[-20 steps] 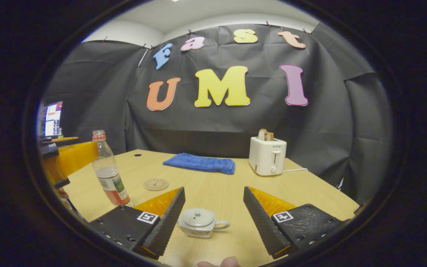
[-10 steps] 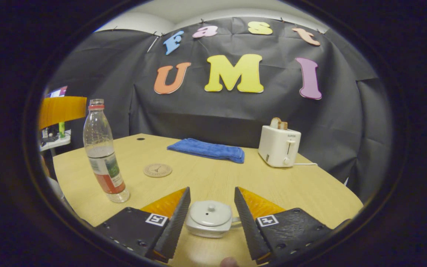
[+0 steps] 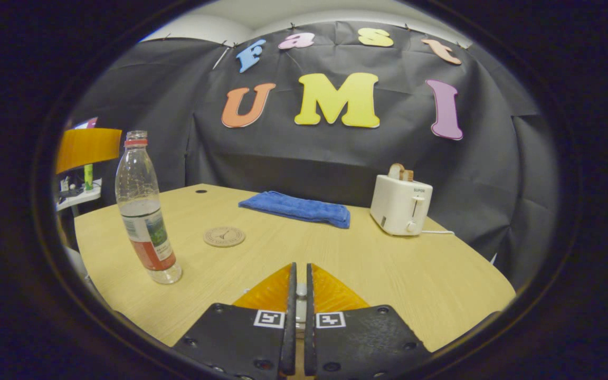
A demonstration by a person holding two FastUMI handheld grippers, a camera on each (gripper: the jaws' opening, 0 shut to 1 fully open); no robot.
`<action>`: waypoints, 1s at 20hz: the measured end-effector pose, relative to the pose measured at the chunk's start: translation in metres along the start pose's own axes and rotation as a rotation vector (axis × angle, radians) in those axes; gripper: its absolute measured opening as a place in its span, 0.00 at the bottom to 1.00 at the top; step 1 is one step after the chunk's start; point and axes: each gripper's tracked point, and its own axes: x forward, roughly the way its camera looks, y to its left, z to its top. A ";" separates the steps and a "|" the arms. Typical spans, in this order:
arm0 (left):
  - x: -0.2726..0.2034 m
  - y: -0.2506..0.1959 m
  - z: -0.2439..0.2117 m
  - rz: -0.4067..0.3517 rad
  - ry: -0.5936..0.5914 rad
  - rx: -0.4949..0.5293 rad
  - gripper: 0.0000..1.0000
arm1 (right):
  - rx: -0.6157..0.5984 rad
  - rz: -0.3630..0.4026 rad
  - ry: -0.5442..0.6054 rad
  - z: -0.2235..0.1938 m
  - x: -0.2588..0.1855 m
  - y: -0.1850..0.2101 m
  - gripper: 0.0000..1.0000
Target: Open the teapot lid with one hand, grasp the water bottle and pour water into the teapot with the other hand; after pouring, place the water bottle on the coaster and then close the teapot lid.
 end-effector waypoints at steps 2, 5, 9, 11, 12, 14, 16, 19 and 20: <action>0.002 0.000 -0.002 -0.001 0.002 0.001 0.99 | -0.016 0.002 -0.007 -0.001 0.008 -0.001 0.01; 0.003 -0.004 -0.004 -0.008 0.013 -0.001 0.99 | -0.014 0.021 -0.024 0.002 0.006 0.000 0.01; 0.000 -0.001 -0.013 -0.008 0.043 -0.005 0.99 | 0.021 0.050 -0.063 0.017 0.001 -0.003 0.00; -0.004 0.002 -0.022 -0.010 0.063 0.009 0.99 | 0.043 0.059 -0.080 0.028 -0.002 -0.007 0.00; -0.008 0.002 -0.027 -0.016 0.073 0.010 0.99 | 0.051 0.064 -0.086 0.033 -0.003 -0.009 0.00; -0.012 0.003 -0.044 -0.031 0.115 0.006 0.99 | 0.050 0.065 -0.100 0.041 -0.007 -0.012 0.00; -0.014 0.004 -0.061 -0.041 0.157 -0.001 0.99 | 0.036 0.066 -0.109 0.045 -0.012 -0.013 0.00; -0.009 0.004 -0.079 -0.050 0.197 -0.013 0.99 | 0.027 0.078 -0.103 0.042 -0.018 -0.012 0.00; -0.005 0.004 -0.085 -0.050 0.207 -0.010 0.99 | 0.021 0.075 -0.103 0.042 -0.019 -0.014 0.00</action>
